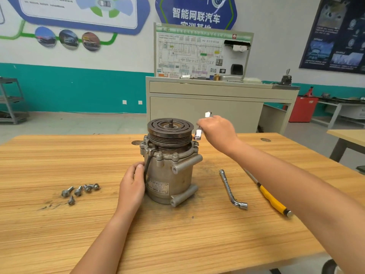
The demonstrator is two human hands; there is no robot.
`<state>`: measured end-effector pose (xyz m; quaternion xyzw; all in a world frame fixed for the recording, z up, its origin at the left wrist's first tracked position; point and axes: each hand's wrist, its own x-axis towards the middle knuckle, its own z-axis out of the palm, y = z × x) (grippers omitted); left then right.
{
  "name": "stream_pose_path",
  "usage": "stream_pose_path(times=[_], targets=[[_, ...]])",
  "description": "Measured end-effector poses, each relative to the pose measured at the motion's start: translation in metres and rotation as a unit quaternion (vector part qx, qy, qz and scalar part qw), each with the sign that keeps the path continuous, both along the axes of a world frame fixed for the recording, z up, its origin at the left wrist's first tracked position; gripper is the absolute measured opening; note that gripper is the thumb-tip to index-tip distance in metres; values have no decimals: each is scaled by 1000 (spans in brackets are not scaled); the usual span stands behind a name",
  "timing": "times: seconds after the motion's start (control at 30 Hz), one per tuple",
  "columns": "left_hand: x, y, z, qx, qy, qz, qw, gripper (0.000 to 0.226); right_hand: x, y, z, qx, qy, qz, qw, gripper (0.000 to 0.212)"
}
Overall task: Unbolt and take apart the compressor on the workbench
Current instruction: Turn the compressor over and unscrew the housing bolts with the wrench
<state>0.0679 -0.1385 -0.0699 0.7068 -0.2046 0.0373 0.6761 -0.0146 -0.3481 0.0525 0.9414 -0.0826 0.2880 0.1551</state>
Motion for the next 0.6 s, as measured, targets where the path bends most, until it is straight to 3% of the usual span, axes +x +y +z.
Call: stream_pose_path(times=[0.1,0.17,0.3,0.5,0.6], targets=[[-1,0,0,-3,-2,-1,1000,19,-22,9,11,168,-121,-5,978,32],[-2,0,0,-5,-5,-2,1000,19,-43,19,15,187,-118,0,975,33],[-3,0,0,1,-3,-2,1000,19,-78,37,8,62,-15,-79,995,20],[-1,1,-2,1,-4,-3,1000,27,-81,63,7,-31,123,-136,983,40],[-1,1,-2,0,-3,-3,1000,25,-77,75,14,-81,162,-143,973,37]])
